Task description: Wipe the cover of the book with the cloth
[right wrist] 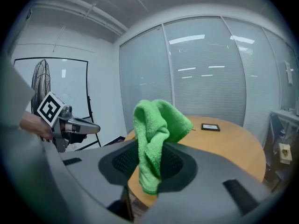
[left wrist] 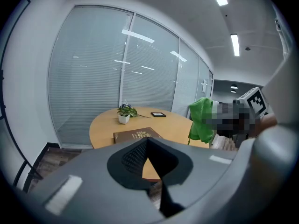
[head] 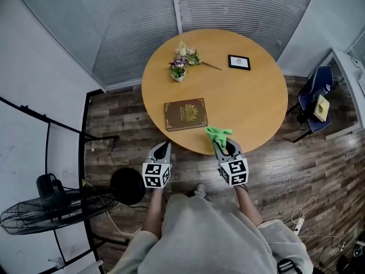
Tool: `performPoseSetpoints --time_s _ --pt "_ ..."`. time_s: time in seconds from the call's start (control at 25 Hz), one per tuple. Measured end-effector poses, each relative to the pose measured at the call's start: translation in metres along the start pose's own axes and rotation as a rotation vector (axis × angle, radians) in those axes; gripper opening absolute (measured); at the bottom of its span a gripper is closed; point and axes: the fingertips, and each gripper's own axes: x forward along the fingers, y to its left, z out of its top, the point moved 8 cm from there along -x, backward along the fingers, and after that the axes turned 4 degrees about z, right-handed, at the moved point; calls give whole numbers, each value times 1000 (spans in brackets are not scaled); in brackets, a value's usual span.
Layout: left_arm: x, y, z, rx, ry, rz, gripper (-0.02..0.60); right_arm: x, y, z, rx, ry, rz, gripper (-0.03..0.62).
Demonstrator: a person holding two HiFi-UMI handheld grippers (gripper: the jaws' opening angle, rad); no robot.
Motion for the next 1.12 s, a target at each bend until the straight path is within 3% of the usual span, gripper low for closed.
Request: performPoseSetpoints --time_s 0.6,1.12 --pt "12 17 2 -7 20 25 9 25 -6 2 19 13 21 107" --pt "67 60 24 -19 0 -14 9 84 -20 29 0 20 -11 107"
